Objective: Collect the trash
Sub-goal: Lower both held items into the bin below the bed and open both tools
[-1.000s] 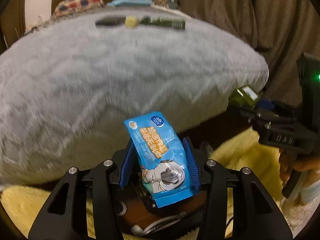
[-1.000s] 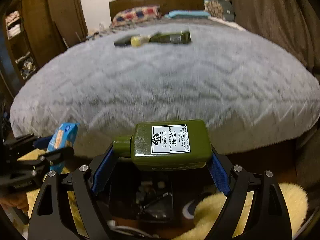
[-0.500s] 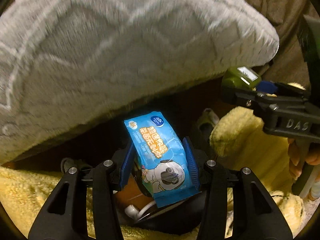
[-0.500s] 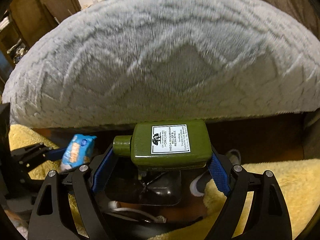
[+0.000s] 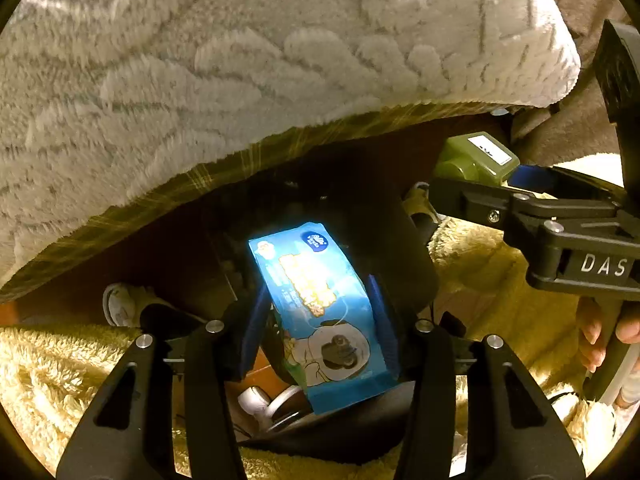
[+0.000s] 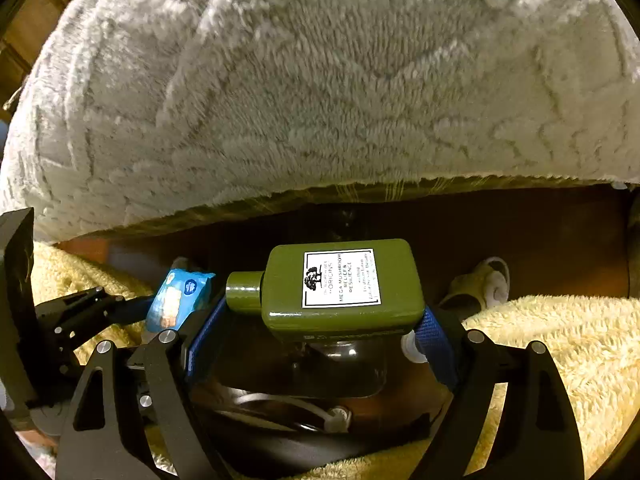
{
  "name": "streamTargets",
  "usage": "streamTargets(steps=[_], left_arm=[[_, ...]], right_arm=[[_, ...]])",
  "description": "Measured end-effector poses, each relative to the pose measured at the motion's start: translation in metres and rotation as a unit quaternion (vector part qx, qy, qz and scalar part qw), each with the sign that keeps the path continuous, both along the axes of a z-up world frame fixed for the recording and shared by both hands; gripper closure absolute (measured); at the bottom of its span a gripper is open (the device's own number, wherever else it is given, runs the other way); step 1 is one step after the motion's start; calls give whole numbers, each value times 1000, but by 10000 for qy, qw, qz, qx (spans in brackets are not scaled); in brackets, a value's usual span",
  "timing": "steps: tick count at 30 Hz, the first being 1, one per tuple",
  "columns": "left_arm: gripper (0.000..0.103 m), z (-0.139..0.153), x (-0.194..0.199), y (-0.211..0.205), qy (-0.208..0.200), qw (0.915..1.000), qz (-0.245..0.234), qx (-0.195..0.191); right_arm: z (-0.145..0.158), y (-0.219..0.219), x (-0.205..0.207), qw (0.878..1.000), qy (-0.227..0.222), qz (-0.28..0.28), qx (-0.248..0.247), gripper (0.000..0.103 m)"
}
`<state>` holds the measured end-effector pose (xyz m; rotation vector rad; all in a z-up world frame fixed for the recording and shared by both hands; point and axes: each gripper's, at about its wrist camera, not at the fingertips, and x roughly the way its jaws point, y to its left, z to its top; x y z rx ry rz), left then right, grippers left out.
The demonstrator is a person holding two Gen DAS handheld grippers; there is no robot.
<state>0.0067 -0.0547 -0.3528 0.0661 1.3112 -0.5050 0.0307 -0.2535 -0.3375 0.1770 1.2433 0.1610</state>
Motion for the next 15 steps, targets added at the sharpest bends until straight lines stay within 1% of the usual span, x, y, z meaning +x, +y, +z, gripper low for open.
streamTargets(steps=[5, 8, 10, 11, 12, 15], left_arm=[[54, -2, 8, 0, 51, 10000, -6, 32], [47, -4, 9, 4, 60, 10000, 41, 45], [36, 2, 10, 3, 11, 9999, 103, 56], [34, 4, 11, 4, -34, 9999, 137, 72], [31, 8, 10, 4, -87, 9998, 160, 96], [25, 18, 8, 5, -283, 9993, 203, 165]], right_arm=[[-5, 7, 0, 9999, -39, 99, 61, 18], [-4, 8, 0, 9999, -70, 129, 24, 17], [2, 8, 1, 9999, -86, 102, 22, 17], [3, 7, 1, 9999, -123, 67, -2, 12], [10, 4, 2, 9999, -160, 44, -26, 9], [27, -2, 2, 9996, -299, -6, -12, 9]])
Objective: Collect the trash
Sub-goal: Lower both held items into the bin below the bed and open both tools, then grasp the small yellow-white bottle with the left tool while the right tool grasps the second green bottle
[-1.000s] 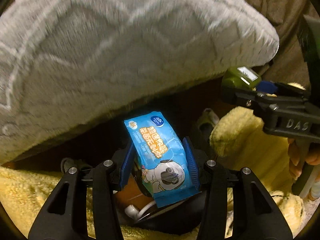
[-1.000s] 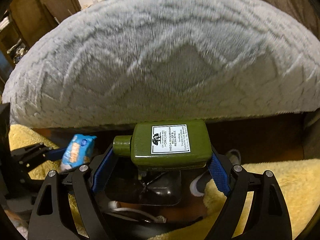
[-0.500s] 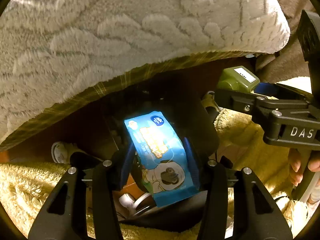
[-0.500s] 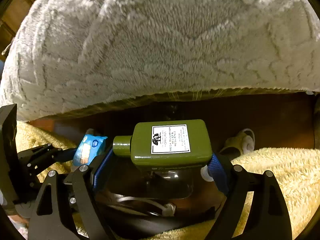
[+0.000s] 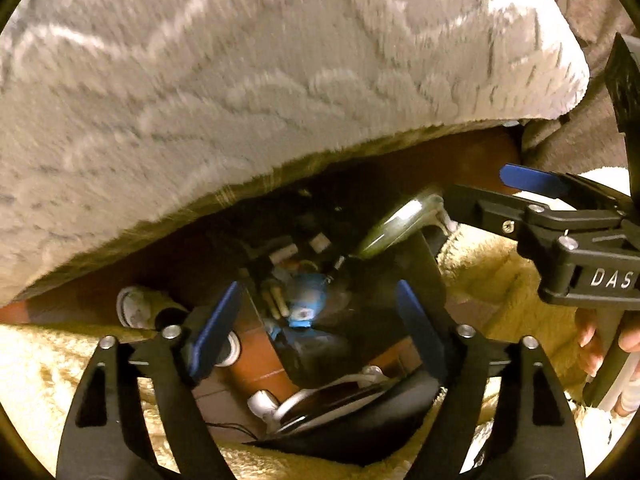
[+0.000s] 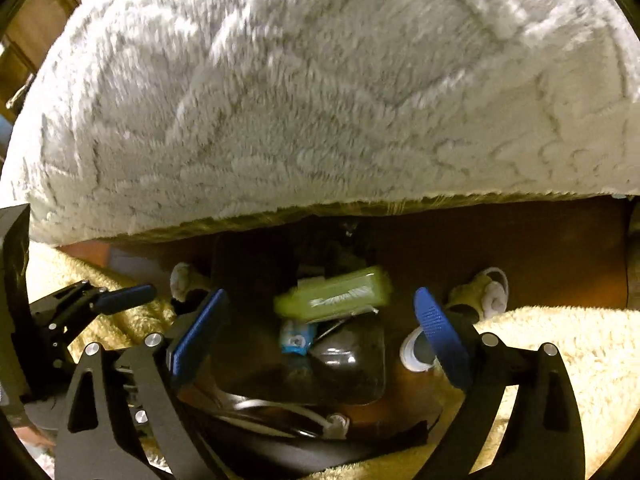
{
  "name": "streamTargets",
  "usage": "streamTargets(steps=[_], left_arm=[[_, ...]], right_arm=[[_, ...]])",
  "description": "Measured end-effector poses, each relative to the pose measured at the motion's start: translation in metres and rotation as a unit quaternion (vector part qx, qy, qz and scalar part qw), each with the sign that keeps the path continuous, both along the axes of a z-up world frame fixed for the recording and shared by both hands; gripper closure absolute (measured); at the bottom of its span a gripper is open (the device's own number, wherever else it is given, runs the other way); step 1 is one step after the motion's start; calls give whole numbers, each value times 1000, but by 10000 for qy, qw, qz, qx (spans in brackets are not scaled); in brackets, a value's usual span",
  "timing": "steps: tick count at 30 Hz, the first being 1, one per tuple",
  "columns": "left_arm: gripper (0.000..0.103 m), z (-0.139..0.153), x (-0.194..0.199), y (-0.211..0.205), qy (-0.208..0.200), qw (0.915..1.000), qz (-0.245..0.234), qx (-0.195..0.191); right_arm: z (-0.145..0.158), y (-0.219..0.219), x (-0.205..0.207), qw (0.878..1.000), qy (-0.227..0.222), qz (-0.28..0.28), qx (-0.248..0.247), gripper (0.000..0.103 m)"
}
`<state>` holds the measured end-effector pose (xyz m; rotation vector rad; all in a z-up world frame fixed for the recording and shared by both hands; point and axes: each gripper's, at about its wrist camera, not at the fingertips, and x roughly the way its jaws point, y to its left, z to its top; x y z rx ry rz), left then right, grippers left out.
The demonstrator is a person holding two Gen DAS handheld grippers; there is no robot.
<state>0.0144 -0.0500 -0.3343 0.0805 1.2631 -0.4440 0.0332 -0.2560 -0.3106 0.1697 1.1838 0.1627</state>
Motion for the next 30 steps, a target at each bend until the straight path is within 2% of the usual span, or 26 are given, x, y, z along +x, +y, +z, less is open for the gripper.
streamTargets(steps=[7, 11, 18, 22, 26, 30], left_arm=[[13, 26, 1, 3, -462, 9987, 179, 100], [12, 44, 5, 8, -702, 9970, 323, 108], [10, 108, 13, 23, -1442, 9884, 450, -133], [9, 141, 27, 24, -1824, 9819, 449, -262], [9, 160, 48, 20, -2139, 9757, 439, -162], [9, 176, 79, 22, -2267, 9727, 487, -128]], right_arm=[[27, -7, -7, 9993, -341, -135, -14, 8], [48, -10, -8, 9982, -565, -199, 6, 8], [111, -23, -2, 9891, -1410, -396, -177, 8], [138, -32, 17, 9830, -1725, -525, -351, 8], [158, -35, 43, 9768, -1978, -607, -556, 8], [160, -47, 82, 9756, -2004, -674, -596, 8]])
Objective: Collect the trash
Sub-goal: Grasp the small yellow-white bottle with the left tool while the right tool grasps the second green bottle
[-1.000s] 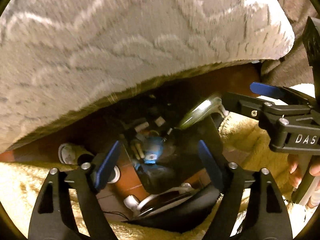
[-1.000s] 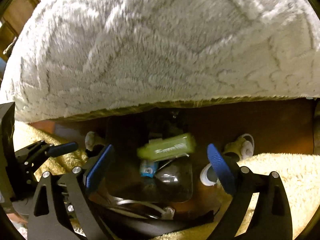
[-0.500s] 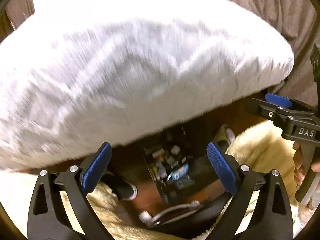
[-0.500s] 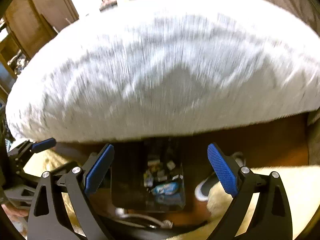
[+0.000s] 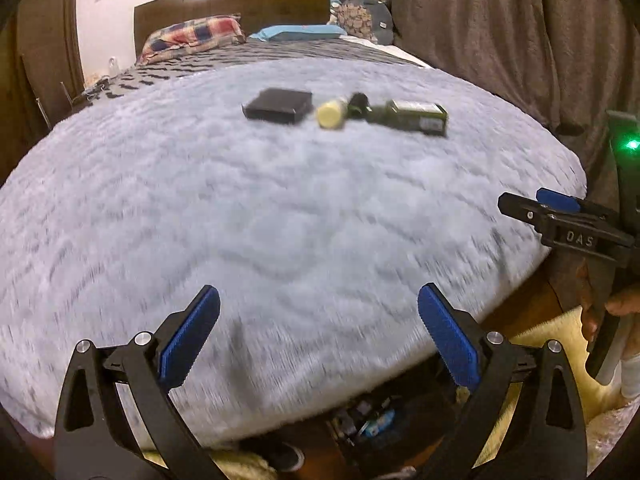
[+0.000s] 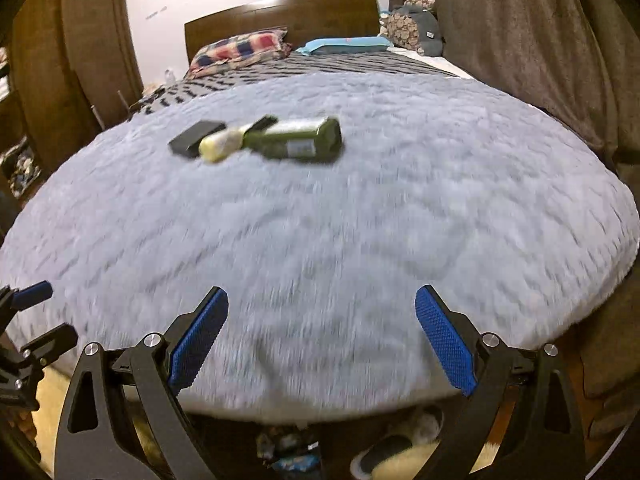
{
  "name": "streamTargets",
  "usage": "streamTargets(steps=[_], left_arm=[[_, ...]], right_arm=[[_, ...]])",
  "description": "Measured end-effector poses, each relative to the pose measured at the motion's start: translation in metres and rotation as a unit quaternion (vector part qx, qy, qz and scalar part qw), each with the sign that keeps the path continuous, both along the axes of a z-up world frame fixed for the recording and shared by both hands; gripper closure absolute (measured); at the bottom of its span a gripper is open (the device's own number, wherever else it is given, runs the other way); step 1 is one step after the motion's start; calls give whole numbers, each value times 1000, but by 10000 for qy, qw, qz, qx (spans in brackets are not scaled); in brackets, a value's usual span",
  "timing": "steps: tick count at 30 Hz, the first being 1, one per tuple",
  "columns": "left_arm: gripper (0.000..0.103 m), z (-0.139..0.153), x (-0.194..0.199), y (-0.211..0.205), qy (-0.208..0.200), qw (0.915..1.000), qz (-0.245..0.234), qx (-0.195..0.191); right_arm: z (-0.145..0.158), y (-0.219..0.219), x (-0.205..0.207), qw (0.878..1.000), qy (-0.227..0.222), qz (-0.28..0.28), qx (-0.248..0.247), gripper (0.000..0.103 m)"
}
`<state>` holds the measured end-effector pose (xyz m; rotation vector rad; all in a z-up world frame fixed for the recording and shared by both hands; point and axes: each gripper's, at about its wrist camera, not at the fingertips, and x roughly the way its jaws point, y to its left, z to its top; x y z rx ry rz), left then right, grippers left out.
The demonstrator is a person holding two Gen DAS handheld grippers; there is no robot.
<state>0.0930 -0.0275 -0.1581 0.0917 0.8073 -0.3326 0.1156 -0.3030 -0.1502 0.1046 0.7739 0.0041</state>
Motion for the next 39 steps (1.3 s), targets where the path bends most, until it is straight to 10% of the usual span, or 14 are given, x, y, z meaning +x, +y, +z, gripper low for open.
streamTargets(steps=[25, 32, 39], left_arm=[[9, -3, 146, -43, 163, 9996, -127, 184], [17, 0, 181, -67, 140, 9993, -338, 27], [43, -7, 218, -84, 362, 9982, -478, -24]], right_arm=[[-11, 18, 189, 9953, 441, 211, -839, 7], [-12, -10, 200, 9984, 490, 93, -283, 50], [-12, -22, 184, 9986, 468, 224, -96, 50]])
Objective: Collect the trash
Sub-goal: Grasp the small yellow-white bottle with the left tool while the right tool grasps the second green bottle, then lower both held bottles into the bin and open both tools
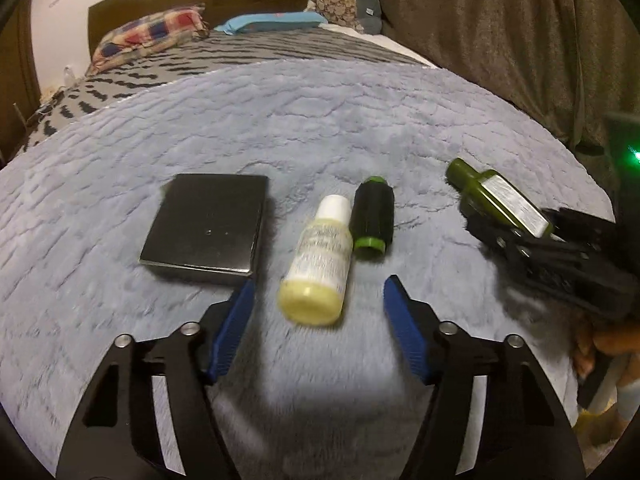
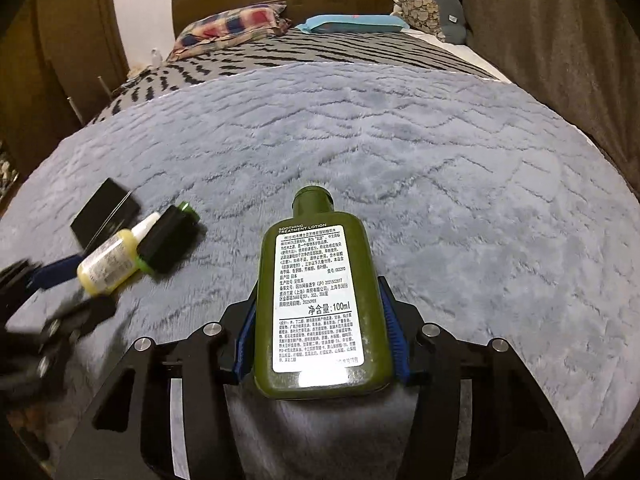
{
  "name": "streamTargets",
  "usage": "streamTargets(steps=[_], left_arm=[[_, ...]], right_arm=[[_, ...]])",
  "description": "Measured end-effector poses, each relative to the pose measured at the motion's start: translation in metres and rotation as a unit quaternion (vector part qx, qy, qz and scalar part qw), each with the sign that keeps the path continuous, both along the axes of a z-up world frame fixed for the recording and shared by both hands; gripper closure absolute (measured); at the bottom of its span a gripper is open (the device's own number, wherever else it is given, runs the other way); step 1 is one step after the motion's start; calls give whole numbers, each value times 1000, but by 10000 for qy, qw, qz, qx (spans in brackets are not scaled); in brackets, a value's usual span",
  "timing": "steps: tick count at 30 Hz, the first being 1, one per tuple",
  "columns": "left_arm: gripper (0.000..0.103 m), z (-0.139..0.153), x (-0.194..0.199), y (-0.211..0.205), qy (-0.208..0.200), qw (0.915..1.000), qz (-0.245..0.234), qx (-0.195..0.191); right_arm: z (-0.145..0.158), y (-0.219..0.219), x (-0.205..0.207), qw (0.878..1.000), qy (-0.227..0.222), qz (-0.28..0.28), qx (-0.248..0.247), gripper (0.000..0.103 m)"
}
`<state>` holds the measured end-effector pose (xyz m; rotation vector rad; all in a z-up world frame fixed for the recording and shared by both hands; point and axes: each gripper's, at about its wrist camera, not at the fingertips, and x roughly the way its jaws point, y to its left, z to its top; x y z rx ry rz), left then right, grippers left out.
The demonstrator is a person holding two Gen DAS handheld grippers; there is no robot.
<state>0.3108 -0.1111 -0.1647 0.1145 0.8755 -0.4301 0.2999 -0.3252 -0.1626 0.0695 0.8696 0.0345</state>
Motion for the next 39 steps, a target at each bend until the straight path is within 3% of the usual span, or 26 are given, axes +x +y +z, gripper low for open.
streamTargets(steps=[2, 7, 10, 17, 30, 39], left_arm=[[48, -4, 9, -4, 117, 9999, -10, 26], [71, -7, 17, -12, 193, 9997, -51, 167], [74, -5, 13, -15, 148, 9996, -98, 240], [74, 11, -24, -7, -37, 9996, -128, 234], [74, 53, -156, 38, -602, 9982, -80, -6], [74, 53, -233, 65, -758, 9970, 84, -163]], right_arm=[[0, -1, -5, 10000, -13, 22, 14, 50], [1, 4, -14, 9999, -12, 56, -119, 50], [4, 5, -20, 9999, -11, 62, -152, 50], [17, 12, -50, 9997, -128, 130, -157, 50], [58, 47, -156, 9961, -748, 447, -165, 50], [59, 61, -221, 9943, -935, 507, -69, 50]])
